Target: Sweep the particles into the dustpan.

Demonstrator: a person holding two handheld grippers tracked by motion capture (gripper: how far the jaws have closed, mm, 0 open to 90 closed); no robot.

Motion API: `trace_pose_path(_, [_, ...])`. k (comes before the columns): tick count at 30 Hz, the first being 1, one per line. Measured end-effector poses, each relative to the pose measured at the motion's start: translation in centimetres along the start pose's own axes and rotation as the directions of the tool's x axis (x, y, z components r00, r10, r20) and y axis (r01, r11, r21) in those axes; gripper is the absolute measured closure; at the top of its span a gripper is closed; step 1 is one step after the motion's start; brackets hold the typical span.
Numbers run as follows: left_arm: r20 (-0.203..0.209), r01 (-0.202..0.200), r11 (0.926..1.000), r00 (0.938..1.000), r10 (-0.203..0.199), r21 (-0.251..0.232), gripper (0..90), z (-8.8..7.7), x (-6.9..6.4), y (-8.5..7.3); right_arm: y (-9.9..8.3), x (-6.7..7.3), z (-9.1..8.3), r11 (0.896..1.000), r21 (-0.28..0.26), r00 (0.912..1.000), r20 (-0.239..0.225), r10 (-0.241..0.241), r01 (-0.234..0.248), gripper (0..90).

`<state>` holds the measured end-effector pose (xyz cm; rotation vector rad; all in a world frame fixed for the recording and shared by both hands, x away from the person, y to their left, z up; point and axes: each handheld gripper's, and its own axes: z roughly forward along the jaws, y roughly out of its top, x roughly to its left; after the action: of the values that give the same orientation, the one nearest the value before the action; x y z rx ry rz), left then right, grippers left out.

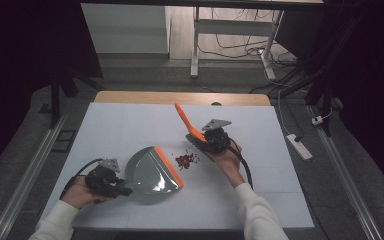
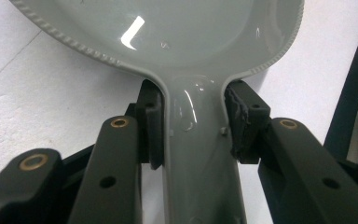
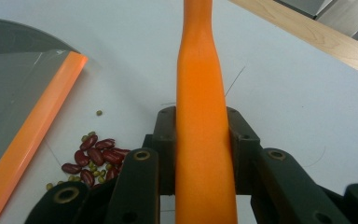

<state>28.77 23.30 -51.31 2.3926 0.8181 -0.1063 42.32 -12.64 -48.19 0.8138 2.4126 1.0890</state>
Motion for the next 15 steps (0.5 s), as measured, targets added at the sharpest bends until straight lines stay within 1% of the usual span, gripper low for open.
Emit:
trace_pose_path(2, [0.003, 0.008, 1.0, 1.0, -0.008, 0.001, 61.4, 0.1, 0.0, 0.1, 0.0, 0.0, 0.2, 1.0, 0.006, 1.0, 0.003, 0.003, -0.003, 70.0])
trace_pose_path(4, [0.001, 0.007, 1.0, 1.0, -0.007, 0.003, 61.4, 0.1, 0.0, 0.1, 0.0, 0.0, 0.5, 1.0, 0.012, 1.0, 0.003, 0.009, -0.009, 70.0])
trace_pose_path(8, [0.003, 0.01, 0.9999, 0.9999, -0.01, 0.004, 61.5, 0.1, 0.0, 0.1, -0.1, 0.0, 1.0, 1.0, 0.027, 1.0, 0.003, 0.001, -0.001, 70.0])
trace_pose_path(11, [0.006, 0.01, 0.9999, 0.9999, -0.01, 0.005, 61.4, 0.2, 0.0, 0.1, -0.1, 0.3, 1.3, 0.999, 0.034, 0.9999, 0.014, 0.009, -0.009, 70.0])
trace_pose_path(15, [0.01, 0.01, 0.9999, 0.9999, -0.01, 0.007, 61.4, 0.2, 0.1, 0.1, 0.0, 0.6, 1.6, 0.999, 0.039, 1.0, 0.006, -0.002, 0.002, 70.0])
